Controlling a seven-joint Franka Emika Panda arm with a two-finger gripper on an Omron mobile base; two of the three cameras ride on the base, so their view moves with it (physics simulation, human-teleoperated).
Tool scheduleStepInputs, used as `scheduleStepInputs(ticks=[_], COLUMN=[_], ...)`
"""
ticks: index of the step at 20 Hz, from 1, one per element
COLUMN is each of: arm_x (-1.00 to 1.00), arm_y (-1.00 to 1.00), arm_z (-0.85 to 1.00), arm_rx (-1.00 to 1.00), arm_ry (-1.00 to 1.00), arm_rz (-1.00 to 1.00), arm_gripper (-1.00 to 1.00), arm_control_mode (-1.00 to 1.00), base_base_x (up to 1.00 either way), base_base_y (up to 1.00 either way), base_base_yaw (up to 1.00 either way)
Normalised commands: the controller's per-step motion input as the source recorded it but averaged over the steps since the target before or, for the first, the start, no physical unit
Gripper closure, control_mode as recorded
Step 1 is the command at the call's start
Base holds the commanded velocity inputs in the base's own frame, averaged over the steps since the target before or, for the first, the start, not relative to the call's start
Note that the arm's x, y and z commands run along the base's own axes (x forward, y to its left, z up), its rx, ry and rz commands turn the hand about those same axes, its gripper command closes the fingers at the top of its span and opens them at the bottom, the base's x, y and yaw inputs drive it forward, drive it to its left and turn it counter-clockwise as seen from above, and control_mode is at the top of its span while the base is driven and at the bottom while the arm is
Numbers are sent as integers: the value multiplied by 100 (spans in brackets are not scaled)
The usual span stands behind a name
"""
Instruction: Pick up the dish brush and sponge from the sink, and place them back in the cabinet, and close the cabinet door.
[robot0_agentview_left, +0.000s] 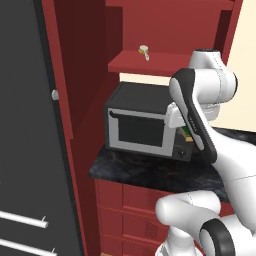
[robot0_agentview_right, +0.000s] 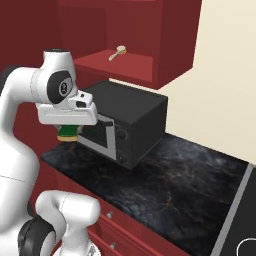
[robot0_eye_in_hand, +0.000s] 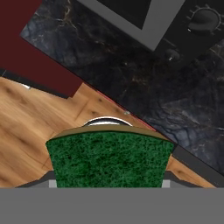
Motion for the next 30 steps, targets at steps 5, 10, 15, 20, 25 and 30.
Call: scheduleStepInputs(ticks=[5,10,15,20,25,30], arm_x=[0,0,0,0,0,0], arm_y=[0,0,0,0,0,0], arm_z=[0,0,0,0,22,38], arm_rx=[0,0,0,0,-2,-3], arm_ry=[0,0,0,0,-11,-20], arm_rz=[0,0,0,0,0,-3], arm_gripper=[100,100,100,100,100,100], arm_control_mode=[100,100,100,100,-100,-100], base_base_x=[22,0,0,0,0,0], base_base_y=[0,0,0,0,0,0], base_base_yaw=[0,0,0,0,0,0])
